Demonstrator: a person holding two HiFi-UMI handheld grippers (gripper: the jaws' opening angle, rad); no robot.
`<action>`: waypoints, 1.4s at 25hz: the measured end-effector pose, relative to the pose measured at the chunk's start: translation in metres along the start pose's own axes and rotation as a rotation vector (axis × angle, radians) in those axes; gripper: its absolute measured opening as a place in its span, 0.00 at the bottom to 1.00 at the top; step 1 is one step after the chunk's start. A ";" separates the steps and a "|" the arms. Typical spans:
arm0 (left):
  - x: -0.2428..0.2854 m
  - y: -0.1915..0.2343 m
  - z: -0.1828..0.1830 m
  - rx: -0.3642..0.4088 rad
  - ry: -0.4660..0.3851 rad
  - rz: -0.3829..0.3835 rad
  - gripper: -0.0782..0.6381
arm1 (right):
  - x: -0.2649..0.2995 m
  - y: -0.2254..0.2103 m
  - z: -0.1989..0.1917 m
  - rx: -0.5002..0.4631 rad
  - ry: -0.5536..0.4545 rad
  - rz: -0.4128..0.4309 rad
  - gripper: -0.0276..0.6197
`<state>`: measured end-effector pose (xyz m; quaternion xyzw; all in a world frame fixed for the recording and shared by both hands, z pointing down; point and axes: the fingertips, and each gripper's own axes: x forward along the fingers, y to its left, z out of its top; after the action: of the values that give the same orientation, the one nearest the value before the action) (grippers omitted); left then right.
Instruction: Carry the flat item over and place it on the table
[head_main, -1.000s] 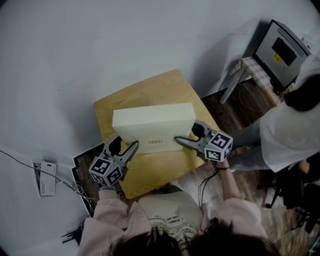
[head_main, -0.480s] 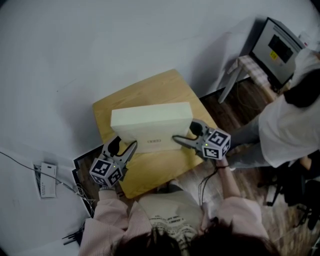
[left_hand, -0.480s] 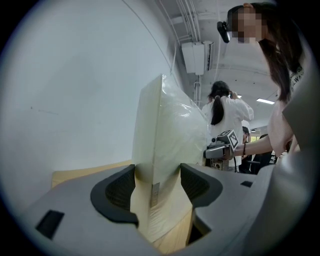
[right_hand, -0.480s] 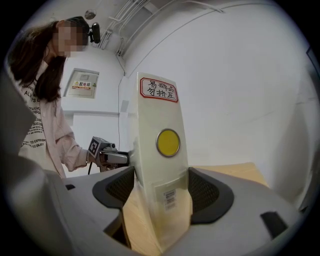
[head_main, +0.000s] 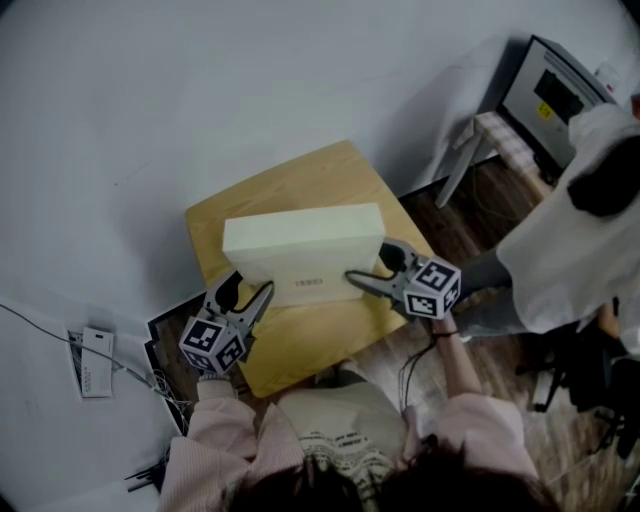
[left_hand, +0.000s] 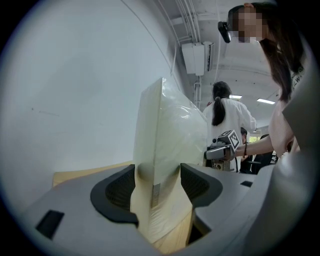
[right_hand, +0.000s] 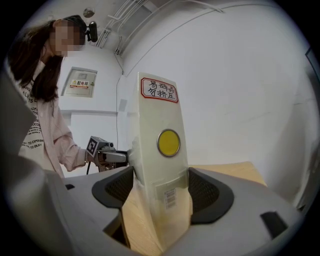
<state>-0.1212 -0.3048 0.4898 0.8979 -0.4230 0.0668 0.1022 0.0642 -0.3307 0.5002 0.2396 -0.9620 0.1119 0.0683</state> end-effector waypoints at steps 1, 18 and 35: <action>0.000 0.000 0.000 0.001 0.000 0.001 0.51 | 0.000 -0.001 0.000 0.000 0.000 -0.005 0.59; -0.006 -0.004 -0.005 -0.016 0.014 -0.027 0.52 | -0.008 0.002 -0.004 0.016 0.021 -0.054 0.67; -0.015 -0.008 -0.008 -0.023 0.011 -0.061 0.55 | -0.018 0.009 -0.010 0.057 0.029 -0.103 0.69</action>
<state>-0.1248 -0.2869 0.4932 0.9087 -0.3956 0.0638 0.1171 0.0767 -0.3126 0.5050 0.2888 -0.9438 0.1390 0.0810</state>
